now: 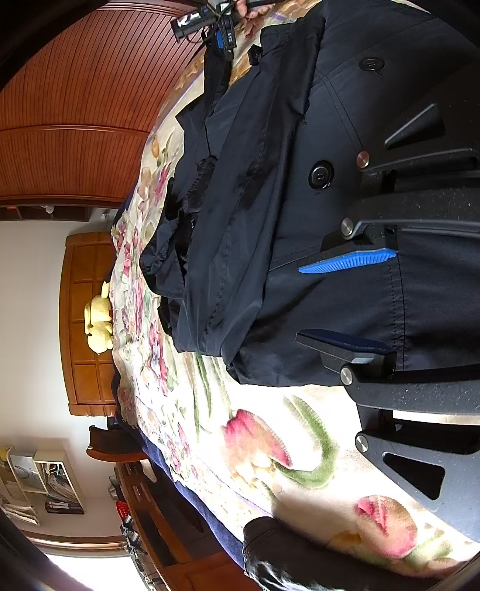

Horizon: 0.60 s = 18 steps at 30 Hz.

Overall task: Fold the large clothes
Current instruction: 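Grasp the other coat sleeve cuff with the right tool and lift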

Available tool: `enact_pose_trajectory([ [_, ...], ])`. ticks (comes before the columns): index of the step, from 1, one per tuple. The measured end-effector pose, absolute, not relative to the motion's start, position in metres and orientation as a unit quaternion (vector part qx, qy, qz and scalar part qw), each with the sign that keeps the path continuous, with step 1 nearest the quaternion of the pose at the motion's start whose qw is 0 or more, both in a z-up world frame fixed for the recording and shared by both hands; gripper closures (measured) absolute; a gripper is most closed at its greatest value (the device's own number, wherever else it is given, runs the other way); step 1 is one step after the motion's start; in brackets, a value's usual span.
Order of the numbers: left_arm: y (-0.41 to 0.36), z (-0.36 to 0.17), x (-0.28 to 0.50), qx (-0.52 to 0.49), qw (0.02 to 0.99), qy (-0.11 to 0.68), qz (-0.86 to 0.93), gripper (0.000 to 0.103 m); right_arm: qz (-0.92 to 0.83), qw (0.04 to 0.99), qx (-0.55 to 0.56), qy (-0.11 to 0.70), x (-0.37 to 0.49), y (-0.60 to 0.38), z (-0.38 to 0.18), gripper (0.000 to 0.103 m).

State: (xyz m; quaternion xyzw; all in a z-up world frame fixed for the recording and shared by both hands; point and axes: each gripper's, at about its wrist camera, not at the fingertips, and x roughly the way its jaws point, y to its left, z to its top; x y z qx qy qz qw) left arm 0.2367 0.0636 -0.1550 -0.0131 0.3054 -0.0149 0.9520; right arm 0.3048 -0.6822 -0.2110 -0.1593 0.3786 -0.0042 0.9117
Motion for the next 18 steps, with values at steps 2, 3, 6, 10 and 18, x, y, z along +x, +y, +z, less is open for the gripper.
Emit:
enact_pose_trajectory([
  [2, 0.064, -0.155, 0.237, -0.013, 0.952, 0.306, -0.015, 0.071, -0.011, 0.907, -0.169, 0.385, 0.315, -0.681, -0.216, 0.033],
  [3, 0.064, -0.155, 0.237, -0.013, 0.952, 0.306, -0.015, 0.071, -0.016, 0.905, -0.174, 0.388, 0.322, -0.681, -0.218, 0.033],
  [6, 0.063, -0.155, 0.237, -0.013, 0.952, 0.306, -0.015, 0.071, -0.043, 0.900, -0.190, 0.389, 0.334, -0.682, -0.223, 0.033],
  [10, 0.063, -0.155, 0.237, -0.013, 0.952, 0.306, -0.015, 0.071, -0.088, 0.893, -0.208, 0.389, 0.348, -0.684, -0.229, 0.033],
  [18, 0.063, -0.155, 0.237, -0.013, 0.952, 0.306, -0.015, 0.071, -0.098, 0.898, -0.231, 0.361, 0.355, -0.664, -0.215, 0.097],
])
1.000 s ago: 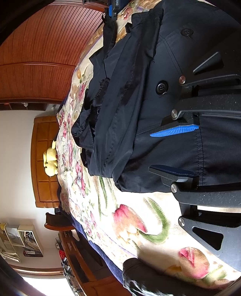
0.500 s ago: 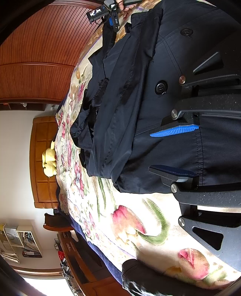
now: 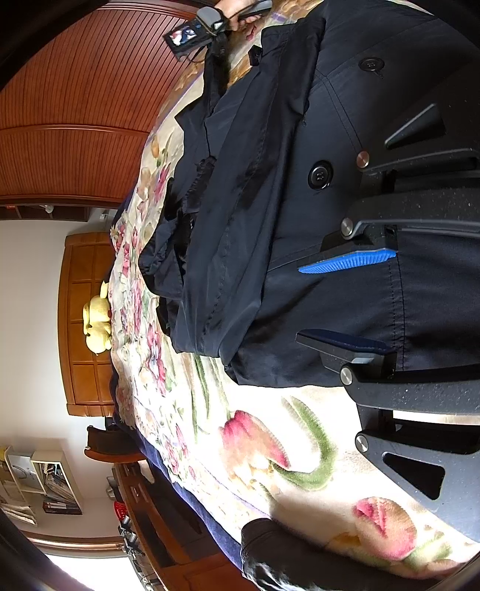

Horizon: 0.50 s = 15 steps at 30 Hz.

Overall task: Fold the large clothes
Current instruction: 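Grasp the other coat sleeve cuff with the right tool and lift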

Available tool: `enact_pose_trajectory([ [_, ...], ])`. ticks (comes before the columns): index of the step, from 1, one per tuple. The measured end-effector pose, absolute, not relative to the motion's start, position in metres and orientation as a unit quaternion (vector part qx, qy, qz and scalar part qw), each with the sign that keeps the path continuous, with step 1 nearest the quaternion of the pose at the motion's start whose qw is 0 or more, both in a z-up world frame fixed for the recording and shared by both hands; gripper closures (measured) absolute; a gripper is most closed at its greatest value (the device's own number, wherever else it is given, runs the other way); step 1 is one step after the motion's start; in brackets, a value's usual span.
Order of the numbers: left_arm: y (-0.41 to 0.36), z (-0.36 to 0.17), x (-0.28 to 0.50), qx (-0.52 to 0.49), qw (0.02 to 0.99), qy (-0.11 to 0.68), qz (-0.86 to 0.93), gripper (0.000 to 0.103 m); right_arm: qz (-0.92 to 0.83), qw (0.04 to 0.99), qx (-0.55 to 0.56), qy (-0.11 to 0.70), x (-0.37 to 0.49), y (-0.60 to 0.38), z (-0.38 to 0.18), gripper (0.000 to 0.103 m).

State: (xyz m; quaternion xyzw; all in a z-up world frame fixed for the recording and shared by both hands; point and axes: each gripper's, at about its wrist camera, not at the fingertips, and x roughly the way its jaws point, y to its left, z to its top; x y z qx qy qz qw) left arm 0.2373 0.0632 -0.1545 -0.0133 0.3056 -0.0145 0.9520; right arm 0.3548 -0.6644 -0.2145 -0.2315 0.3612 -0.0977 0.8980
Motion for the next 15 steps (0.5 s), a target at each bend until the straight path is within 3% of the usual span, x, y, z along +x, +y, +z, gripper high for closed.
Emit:
enact_pose_trajectory([
  [9, 0.062, -0.157, 0.235, -0.014, 0.953, 0.302, -0.014, 0.071, 0.030, 0.960, -0.181, 0.213, 0.274, -0.591, -0.122, 0.099],
  [15, 0.061, -0.158, 0.234, -0.014, 0.954, 0.301, -0.014, 0.071, 0.165, 0.948, -0.190, 0.195, 0.208, -0.518, -0.123, 0.099],
])
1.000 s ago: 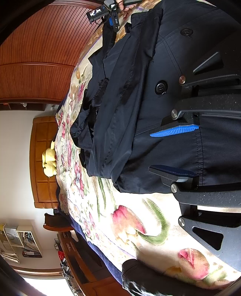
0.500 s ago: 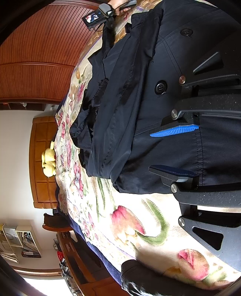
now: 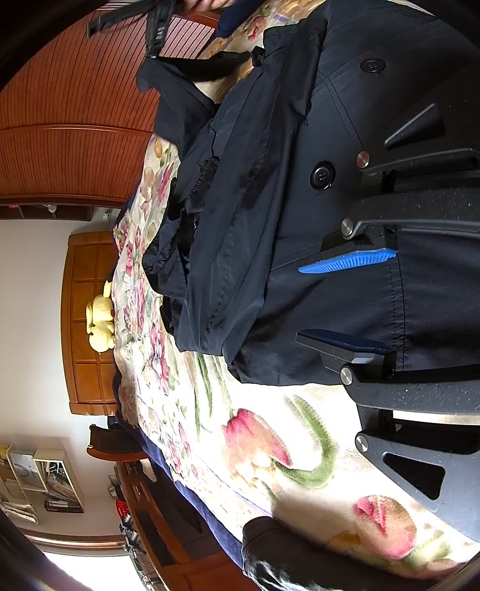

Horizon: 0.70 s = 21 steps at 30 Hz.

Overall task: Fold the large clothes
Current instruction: 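Grasp the other coat sleeve cuff with the right tool and lift, then lay the sleeve across the coat front and open the right tool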

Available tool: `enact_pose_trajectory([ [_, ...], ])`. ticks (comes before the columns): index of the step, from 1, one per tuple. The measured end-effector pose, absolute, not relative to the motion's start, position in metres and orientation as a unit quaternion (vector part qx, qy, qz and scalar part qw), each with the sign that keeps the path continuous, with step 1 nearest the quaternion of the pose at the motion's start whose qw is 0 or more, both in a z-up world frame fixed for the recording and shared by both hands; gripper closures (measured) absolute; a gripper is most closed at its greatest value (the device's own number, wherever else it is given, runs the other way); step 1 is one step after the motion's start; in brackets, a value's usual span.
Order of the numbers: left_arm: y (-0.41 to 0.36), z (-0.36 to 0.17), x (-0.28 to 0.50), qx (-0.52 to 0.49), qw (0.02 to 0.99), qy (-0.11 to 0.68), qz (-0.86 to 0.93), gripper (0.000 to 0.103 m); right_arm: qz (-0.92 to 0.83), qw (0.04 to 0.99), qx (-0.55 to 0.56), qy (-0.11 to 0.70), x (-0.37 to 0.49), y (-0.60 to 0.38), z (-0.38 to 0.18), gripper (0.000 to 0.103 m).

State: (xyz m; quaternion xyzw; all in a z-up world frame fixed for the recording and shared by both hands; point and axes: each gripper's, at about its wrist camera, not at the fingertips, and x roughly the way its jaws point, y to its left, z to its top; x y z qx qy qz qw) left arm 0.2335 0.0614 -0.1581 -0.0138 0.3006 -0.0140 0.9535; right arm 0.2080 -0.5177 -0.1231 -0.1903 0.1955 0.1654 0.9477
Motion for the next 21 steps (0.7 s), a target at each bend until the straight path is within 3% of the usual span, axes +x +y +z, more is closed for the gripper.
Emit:
enact_pose_trajectory([
  [6, 0.061, -0.156, 0.232, -0.015, 0.954, 0.298, -0.014, 0.071, 0.205, 0.925, -0.195, 0.253, 0.194, -0.491, -0.168, 0.099],
  [13, 0.062, -0.155, 0.231, -0.015, 0.955, 0.297, -0.014, 0.071, 0.204, 0.915, -0.156, 0.311, 0.199, -0.504, -0.186, 0.091],
  [15, 0.061, -0.156, 0.231, -0.015, 0.955, 0.297, -0.014, 0.071, 0.213, 0.913, -0.126, 0.325, 0.197, -0.509, -0.186, 0.084],
  [18, 0.061, -0.155, 0.231, -0.016, 0.955, 0.297, -0.014, 0.071, 0.224, 0.913, -0.087, 0.331, 0.190, -0.519, -0.188, 0.063],
  [21, 0.061, -0.156, 0.232, -0.015, 0.954, 0.298, -0.014, 0.071, 0.218, 0.917, -0.087, 0.322, 0.176, -0.528, -0.187, 0.059],
])
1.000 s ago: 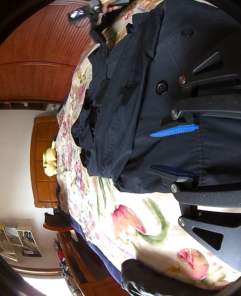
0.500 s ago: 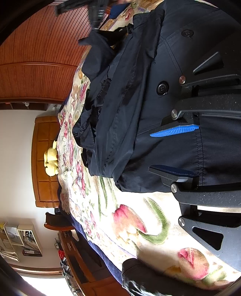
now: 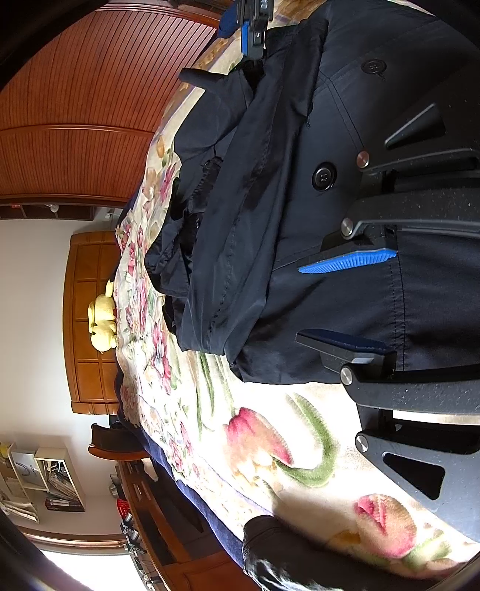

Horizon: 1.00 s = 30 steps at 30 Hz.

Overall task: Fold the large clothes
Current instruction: 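Lay the sleeve across the coat front and open the right tool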

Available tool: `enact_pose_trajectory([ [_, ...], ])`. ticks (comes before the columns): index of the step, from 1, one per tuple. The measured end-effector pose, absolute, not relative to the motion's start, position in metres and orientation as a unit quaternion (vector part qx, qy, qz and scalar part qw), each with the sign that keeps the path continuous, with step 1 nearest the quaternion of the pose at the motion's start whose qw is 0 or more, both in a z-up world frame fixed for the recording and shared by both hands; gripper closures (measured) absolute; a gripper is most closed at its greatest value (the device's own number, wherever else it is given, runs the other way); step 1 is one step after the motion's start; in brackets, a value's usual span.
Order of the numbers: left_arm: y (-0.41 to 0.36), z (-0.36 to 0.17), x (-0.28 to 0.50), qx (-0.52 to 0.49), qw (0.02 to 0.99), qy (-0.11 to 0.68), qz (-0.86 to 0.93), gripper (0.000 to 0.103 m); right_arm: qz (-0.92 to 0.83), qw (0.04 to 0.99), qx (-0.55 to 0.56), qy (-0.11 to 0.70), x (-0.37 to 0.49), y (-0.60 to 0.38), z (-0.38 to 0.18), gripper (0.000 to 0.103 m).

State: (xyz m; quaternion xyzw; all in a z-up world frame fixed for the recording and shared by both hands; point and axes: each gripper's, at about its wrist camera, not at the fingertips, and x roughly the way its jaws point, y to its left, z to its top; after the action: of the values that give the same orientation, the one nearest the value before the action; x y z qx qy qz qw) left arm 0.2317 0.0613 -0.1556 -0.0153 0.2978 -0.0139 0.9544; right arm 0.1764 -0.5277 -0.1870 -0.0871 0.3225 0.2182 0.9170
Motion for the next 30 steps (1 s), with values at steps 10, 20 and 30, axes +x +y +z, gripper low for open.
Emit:
enact_pose_trajectory([
  [10, 0.061, -0.155, 0.232, -0.016, 0.955, 0.297, -0.014, 0.071, 0.156, 0.942, -0.101, 0.279, 0.158, -0.564, -0.173, 0.046],
  [20, 0.061, -0.155, 0.232, -0.016, 0.954, 0.298, -0.014, 0.071, 0.082, 0.939, -0.092, 0.321, 0.217, -0.589, -0.205, 0.043],
  [30, 0.061, -0.155, 0.232, -0.016, 0.954, 0.298, -0.014, 0.071, 0.059, 0.930, -0.074, 0.356, 0.269, -0.585, -0.232, 0.035],
])
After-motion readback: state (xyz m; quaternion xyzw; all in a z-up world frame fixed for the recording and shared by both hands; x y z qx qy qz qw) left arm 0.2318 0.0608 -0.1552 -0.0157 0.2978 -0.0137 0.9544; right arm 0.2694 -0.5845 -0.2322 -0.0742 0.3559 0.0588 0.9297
